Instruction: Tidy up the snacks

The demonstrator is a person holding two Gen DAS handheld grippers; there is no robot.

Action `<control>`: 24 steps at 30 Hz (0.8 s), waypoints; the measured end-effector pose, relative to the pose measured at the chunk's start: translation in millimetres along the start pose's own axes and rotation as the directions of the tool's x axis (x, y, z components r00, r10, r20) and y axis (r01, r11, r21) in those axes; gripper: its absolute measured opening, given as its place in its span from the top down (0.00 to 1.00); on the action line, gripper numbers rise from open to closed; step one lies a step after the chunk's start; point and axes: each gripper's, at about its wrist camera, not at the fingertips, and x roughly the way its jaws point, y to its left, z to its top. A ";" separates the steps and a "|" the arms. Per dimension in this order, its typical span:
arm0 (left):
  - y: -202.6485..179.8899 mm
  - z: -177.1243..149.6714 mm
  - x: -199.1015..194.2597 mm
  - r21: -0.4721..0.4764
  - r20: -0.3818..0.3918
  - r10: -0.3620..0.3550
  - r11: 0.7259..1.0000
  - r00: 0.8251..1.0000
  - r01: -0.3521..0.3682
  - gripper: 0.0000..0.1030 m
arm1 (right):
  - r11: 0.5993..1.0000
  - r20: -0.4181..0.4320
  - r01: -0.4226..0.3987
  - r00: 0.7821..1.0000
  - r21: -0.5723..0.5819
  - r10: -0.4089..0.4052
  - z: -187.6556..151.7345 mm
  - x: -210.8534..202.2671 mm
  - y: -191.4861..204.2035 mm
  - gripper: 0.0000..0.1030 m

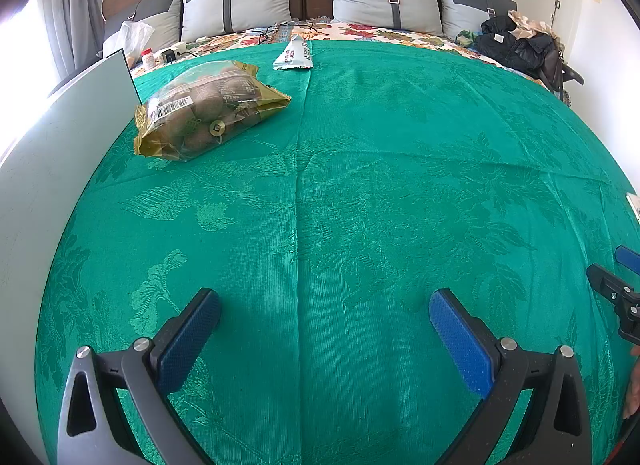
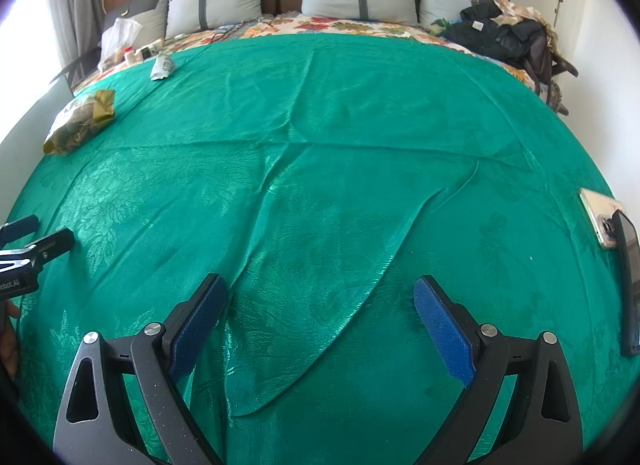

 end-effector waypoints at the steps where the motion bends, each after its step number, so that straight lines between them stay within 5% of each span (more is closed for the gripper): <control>1: 0.0 0.0 -0.6 0.000 0.000 0.000 1.000 1.000 0.000 0.00 | 1.000 0.000 0.000 1.000 0.000 0.000 0.0 0.0 0.0 0.06; 13: 0.2 0.9 0.4 0.012 -0.010 -0.012 1.000 1.000 0.012 0.00 | 1.000 0.000 -0.001 1.000 0.000 0.001 -0.1 -0.2 -0.1 0.06; 19: 14.5 12.7 -4.0 0.105 -0.150 -0.091 0.989 0.984 0.108 0.01 | 1.000 0.000 0.000 1.000 0.000 0.000 -0.1 -0.2 -0.1 0.06; 24: 50.8 65.0 -35.1 0.169 -0.068 -0.086 0.981 0.994 0.097 0.03 | 1.000 0.000 -0.001 1.000 -0.001 0.001 -0.1 -0.3 -0.2 0.06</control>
